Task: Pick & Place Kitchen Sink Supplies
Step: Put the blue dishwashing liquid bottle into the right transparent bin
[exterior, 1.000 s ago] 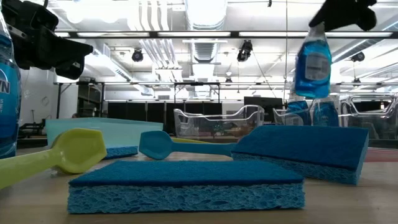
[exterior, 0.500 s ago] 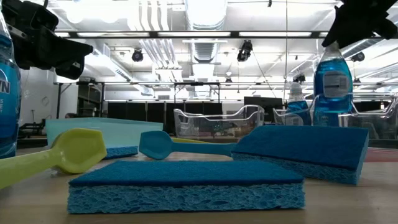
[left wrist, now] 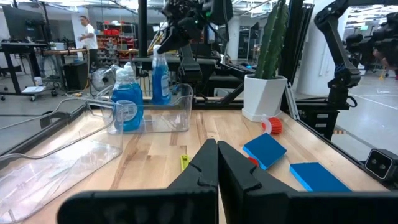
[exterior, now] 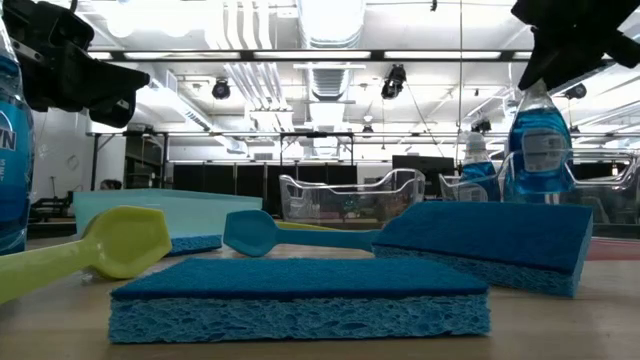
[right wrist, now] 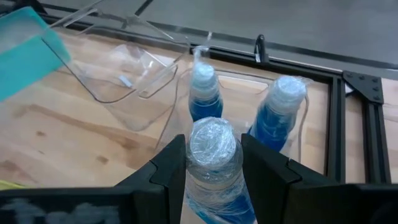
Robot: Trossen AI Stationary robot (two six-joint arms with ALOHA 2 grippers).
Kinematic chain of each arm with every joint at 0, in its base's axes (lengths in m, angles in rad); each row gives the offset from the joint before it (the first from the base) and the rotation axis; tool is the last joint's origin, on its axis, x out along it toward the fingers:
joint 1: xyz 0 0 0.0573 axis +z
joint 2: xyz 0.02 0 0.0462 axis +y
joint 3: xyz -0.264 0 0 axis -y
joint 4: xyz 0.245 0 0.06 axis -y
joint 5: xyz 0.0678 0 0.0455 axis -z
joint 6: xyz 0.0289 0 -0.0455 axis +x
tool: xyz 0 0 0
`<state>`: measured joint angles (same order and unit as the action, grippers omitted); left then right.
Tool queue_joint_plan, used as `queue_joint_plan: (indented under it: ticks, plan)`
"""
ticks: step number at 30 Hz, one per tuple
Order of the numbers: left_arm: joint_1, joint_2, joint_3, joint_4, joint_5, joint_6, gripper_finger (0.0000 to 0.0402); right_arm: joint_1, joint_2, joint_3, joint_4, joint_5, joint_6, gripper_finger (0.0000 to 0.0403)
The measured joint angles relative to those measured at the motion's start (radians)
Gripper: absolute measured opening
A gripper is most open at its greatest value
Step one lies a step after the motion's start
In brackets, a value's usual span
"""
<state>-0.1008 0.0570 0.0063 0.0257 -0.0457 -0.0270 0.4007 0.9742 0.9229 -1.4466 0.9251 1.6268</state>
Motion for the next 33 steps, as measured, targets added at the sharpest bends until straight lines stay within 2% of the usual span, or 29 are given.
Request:
queue_joint_plan:
  ticks: [15,33]
  plan:
    - [0.000,0.000,0.000,0.000,0.000,0.000,0.0000,0.000,0.008,-0.144,0.013,-0.032,0.151,0.0128]
    - [0.000,0.000,0.000,0.000,0.000,0.000,0.0000,0.000,0.009,-0.182,0.040,-0.006,0.154,0.0128]
